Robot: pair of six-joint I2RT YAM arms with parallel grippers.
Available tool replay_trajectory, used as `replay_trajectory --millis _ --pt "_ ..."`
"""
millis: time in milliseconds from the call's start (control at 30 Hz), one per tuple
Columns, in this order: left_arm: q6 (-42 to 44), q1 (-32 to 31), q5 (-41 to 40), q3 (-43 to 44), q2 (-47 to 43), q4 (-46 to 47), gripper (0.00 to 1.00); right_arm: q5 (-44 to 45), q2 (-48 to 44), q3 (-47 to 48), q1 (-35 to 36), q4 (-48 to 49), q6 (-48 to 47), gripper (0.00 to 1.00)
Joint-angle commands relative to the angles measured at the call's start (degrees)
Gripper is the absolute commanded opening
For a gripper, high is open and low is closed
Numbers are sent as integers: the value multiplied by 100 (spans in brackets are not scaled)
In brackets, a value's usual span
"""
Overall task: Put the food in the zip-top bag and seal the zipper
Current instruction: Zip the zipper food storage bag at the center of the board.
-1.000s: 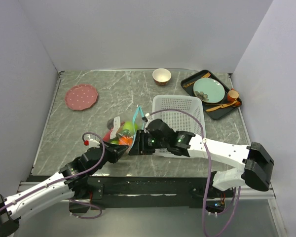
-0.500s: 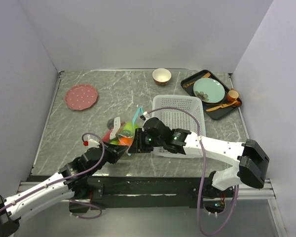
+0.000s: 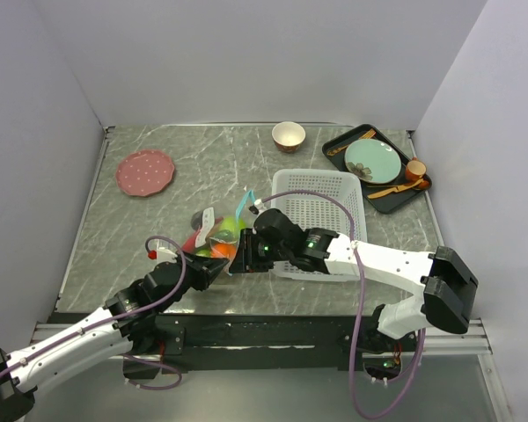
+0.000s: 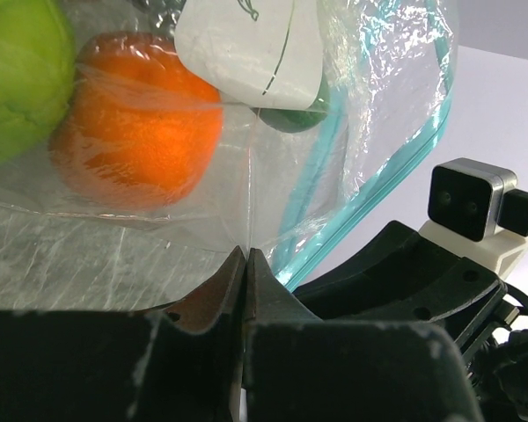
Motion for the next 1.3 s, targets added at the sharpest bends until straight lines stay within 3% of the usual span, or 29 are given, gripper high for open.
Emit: replay_trajectory --millis 0,200,433,700,1267 --pt "18 -11 -80 207 40 118 6 55 70 233 22 167 -61 36" --pt "-35 -11 -98 172 -38 101 6 29 123 260 22 202 -78 28" --pt "-52 -11 -72 137 -65 118 6 2 141 207 22 272 -35 26" --pt "-44 -3 -63 128 -91 48 4 151 44 189 -4 281 -70 12" --pt "-35 -11 289 -127 -65 92 1 38 -229 -101 -637 694 27 13"
